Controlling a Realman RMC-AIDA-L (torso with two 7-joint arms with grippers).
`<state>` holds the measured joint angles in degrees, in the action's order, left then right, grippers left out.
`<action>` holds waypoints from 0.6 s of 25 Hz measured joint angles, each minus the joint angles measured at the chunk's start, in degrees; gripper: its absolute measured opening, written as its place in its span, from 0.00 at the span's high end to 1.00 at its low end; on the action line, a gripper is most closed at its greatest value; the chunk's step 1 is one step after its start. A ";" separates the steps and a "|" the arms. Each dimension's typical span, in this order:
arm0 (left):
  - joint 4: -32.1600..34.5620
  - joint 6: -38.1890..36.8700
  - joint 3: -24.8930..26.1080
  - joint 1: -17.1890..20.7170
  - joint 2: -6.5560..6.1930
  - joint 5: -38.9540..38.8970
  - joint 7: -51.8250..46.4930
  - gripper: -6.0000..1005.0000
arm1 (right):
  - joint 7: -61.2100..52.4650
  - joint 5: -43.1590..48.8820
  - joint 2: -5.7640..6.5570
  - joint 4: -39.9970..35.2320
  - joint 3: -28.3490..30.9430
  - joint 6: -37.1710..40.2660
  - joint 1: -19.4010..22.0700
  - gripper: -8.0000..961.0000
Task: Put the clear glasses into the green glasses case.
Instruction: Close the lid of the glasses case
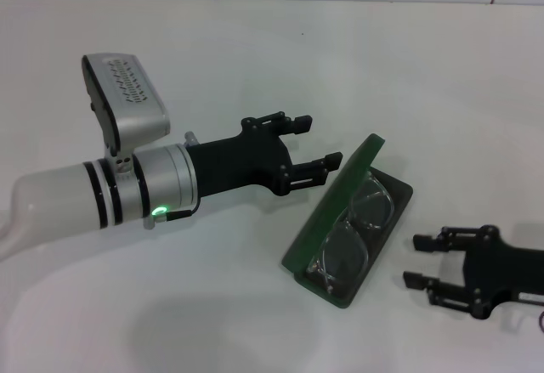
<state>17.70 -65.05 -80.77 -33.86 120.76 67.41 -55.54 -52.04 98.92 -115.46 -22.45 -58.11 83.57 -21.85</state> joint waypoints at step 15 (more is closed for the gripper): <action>0.58 -0.05 -6.85 -0.58 -0.15 -6.51 1.43 0.25 | -1.44 1.03 -0.73 9.02 -2.11 -4.33 -8.85 0.47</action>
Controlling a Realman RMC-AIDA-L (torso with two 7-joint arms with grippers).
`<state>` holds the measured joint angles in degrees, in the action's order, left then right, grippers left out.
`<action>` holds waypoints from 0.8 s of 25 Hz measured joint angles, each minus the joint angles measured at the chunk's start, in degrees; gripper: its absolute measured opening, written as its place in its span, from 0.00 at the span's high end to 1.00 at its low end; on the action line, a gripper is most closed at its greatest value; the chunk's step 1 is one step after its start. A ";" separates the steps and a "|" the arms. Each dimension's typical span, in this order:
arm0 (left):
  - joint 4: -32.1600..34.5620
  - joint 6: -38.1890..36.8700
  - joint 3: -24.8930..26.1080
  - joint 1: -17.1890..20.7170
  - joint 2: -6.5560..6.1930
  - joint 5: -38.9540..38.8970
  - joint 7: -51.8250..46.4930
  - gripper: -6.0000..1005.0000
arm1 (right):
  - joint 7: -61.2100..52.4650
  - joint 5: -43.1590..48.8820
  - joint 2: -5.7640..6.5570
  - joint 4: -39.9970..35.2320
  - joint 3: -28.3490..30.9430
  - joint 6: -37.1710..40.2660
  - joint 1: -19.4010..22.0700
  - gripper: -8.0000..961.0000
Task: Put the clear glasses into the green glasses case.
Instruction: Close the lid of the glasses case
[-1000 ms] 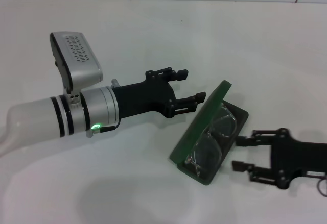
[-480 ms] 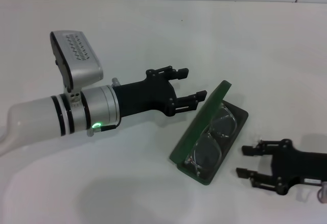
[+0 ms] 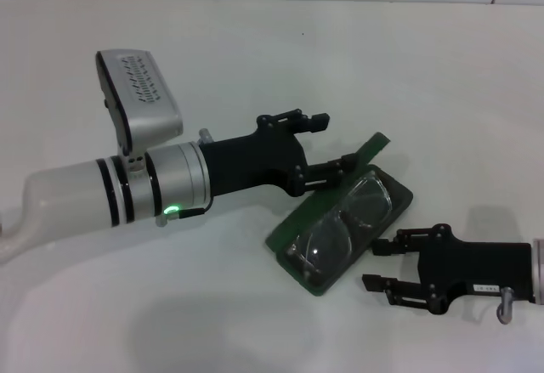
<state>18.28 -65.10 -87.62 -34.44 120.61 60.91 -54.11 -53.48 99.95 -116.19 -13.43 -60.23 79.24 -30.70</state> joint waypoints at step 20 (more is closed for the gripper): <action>1.55 -5.11 -6.78 0.98 -0.39 -7.08 -0.11 0.25 | -0.92 -0.36 0.00 0.08 -0.77 -0.42 -0.91 0.47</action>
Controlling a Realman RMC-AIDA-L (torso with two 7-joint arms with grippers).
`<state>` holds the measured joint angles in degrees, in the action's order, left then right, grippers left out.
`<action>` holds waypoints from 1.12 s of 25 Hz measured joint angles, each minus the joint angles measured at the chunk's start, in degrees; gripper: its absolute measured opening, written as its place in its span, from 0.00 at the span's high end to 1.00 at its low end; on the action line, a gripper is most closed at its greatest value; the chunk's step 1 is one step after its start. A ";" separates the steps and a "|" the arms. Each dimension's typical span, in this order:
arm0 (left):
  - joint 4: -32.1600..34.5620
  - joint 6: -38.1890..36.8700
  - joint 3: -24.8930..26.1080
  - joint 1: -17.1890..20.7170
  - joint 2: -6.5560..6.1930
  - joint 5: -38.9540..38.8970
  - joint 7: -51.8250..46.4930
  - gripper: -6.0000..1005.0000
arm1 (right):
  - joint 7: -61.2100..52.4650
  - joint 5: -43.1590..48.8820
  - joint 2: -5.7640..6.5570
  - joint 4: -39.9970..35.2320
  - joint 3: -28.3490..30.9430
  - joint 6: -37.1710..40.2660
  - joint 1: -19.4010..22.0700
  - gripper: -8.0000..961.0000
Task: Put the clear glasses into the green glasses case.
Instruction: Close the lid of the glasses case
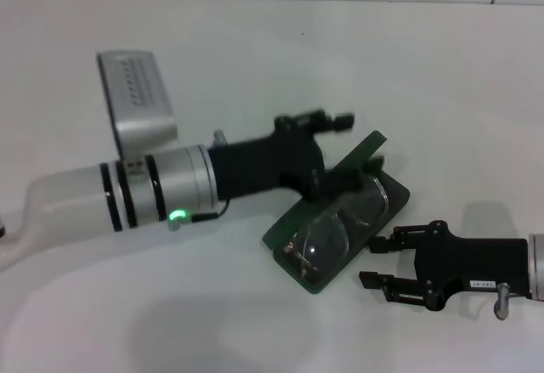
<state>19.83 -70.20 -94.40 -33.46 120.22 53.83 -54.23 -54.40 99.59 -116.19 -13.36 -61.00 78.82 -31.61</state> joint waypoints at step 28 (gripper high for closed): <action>0.04 10.43 -6.86 -0.23 0.32 -5.80 1.33 0.24 | -0.54 -0.01 0.00 0.00 0.30 -0.06 -0.42 0.47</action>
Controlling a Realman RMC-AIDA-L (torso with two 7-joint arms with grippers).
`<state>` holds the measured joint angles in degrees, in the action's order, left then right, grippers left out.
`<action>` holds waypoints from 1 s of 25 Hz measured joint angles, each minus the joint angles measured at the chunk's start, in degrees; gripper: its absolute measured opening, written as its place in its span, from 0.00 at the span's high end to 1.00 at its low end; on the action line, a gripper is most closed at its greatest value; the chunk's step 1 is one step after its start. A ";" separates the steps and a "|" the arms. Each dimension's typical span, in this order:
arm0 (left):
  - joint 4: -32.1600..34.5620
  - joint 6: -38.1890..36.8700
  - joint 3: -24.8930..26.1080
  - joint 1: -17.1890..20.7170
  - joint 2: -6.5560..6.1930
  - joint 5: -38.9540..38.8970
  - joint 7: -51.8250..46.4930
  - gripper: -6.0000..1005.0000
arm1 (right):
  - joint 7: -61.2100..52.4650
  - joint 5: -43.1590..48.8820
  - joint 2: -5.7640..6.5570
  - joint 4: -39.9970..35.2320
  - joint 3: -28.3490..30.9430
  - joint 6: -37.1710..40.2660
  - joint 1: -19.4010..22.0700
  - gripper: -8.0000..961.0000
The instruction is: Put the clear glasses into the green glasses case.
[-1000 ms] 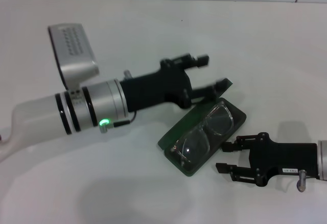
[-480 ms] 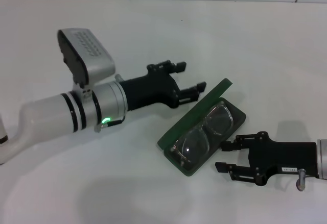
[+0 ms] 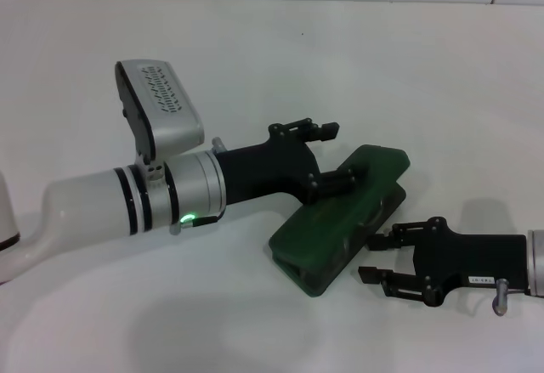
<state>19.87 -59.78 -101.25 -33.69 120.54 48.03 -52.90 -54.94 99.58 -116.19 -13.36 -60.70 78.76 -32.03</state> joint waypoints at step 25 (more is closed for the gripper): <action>-0.61 1.99 -1.82 1.26 0.11 -0.10 1.60 0.24 | -0.08 -2.29 0.00 1.29 -0.30 0.66 -0.84 0.42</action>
<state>19.25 -57.78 -103.08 -32.44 120.65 47.93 -51.30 -55.03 97.29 -116.20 -12.07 -60.99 79.42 -32.86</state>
